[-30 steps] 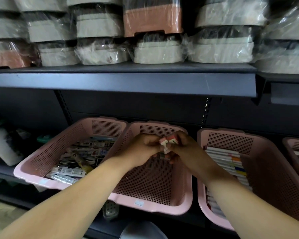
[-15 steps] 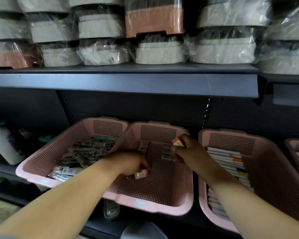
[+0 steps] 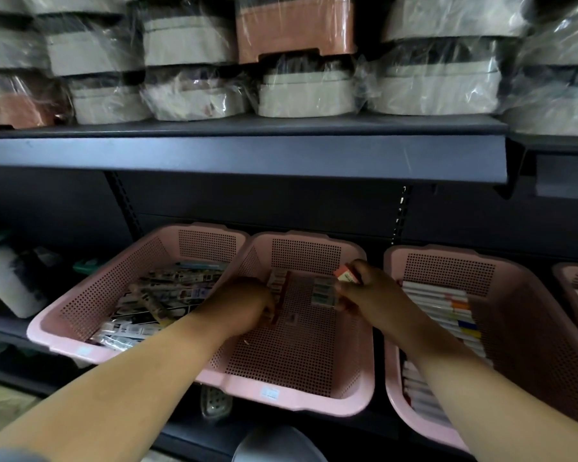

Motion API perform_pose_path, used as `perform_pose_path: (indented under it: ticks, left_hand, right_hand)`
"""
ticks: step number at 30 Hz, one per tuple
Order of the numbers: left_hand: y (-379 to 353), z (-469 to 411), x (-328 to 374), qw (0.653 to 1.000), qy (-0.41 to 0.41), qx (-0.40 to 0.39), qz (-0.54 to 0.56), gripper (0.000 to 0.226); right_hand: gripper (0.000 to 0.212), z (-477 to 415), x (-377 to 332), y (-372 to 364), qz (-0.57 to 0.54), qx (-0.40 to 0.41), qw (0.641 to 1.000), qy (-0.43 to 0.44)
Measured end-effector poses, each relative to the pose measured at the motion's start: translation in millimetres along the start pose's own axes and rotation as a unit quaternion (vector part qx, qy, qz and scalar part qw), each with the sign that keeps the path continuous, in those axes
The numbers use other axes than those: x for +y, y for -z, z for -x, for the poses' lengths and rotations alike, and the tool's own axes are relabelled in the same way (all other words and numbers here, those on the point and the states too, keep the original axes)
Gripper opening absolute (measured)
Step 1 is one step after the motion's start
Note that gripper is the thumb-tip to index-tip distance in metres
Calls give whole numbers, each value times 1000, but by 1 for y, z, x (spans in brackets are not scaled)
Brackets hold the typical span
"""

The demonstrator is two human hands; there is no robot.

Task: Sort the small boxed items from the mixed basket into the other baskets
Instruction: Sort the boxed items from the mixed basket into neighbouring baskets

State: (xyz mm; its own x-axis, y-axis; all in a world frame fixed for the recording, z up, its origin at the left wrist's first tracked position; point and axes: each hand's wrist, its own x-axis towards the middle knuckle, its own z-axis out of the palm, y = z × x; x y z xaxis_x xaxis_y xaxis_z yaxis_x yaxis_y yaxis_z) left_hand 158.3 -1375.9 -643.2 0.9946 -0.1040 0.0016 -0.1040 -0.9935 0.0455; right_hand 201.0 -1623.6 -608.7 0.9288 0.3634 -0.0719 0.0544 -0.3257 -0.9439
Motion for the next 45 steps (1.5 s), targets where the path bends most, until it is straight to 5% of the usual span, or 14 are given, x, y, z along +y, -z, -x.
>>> perform_pose_path:
  ticks: [9,26,32,38,41,45]
  left_hand:
    - [-10,-7,-3,997,51,22,52,24]
    - [3,-5,5,997,-1,49,55,14]
    - [47,3,35,977,-67,162,118,61]
    - [63,9,53,970,-131,187,82,18]
    - [60,10,50,975,-110,189,37,18]
    - [50,9,47,965,-23,121,232,23]
  right_hand:
    - [16,2,1,3,6,0,1000,9]
    - [11,-5,5,2,49,-36,997,55]
    - [11,-5,-5,-3,24,-89,995,43]
    - [6,-2,-11,-11,25,-124,991,53]
    - [7,-1,-9,-12,8,-110,993,46]
    - [6,-1,-8,-15,-18,-72,996,44]
